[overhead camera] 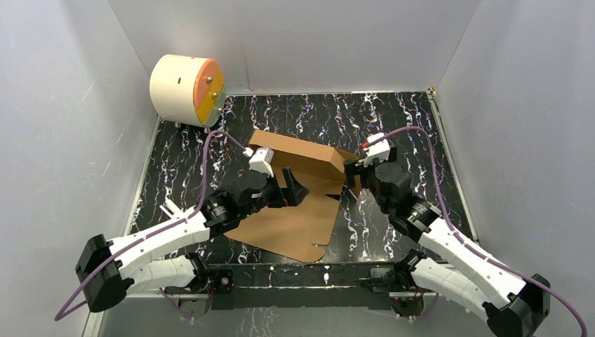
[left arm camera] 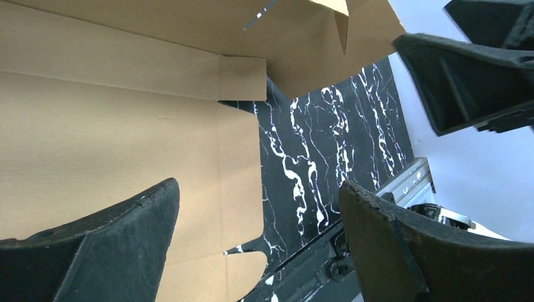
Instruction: Fold the paper box
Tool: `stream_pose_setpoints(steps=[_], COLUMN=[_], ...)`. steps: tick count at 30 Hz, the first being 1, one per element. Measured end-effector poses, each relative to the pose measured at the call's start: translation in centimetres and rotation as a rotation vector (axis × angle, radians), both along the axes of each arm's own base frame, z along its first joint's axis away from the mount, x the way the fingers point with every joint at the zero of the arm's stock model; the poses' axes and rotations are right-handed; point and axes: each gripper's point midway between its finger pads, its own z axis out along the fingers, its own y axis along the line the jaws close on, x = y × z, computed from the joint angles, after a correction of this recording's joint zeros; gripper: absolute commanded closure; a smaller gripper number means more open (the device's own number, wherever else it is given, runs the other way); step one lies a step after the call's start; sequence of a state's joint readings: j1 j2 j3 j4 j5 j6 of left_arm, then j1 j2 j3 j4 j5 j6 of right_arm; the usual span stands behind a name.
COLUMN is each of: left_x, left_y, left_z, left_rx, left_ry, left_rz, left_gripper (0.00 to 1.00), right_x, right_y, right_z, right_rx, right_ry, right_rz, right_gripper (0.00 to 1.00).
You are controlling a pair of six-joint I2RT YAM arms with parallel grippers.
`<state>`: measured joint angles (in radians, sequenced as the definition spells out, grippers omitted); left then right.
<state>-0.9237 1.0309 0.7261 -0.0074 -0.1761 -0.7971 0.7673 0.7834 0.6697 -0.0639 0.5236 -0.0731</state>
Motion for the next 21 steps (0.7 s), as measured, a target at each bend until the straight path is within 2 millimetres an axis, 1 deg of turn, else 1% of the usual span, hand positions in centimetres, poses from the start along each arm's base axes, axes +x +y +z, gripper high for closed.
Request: stream_pose_setpoints(steps=[3,8,11,14,17,20,21], left_x=[0.1,0.6,0.7,1.3,2.0,2.8,3.1], left_y=[-1.4,-3.5,-5.0,-6.7,-8.1,-9.0,-9.2], left_z=[-0.5,-1.9,-2.5,-2.7,-2.4,-1.8,-1.7], left_rx=[-0.002,0.002,-0.001,-0.006,-0.018,-0.035,-0.039], left_ry=[-0.006,-0.009,-0.008,-0.011,-0.024,-0.044,-0.050], left_rz=[-0.003,0.005,-0.001,-0.004,-0.002,0.013,0.020], left_gripper=[0.06,0.06,0.06,0.06,0.06,0.06,0.06], right_x=[0.5,0.0,-0.1,0.0,0.1,0.0,0.0], right_y=[-1.0,-2.0,-2.3,-2.2,-2.0,-1.7,-1.5], right_z=[-2.4,-5.7,-6.8,-7.5,-8.6,-10.3,-10.6], right_rx=[0.049,0.124,0.154,0.189,0.209,0.211,0.213], right_ry=[0.073,0.141,0.145,0.136,0.130,0.140,0.140], right_rz=[-0.062,-0.096,-0.103,-0.099,-0.090,-0.074,-0.068], right_gripper=[0.08,0.12,0.18,0.25,0.32,0.40,0.42])
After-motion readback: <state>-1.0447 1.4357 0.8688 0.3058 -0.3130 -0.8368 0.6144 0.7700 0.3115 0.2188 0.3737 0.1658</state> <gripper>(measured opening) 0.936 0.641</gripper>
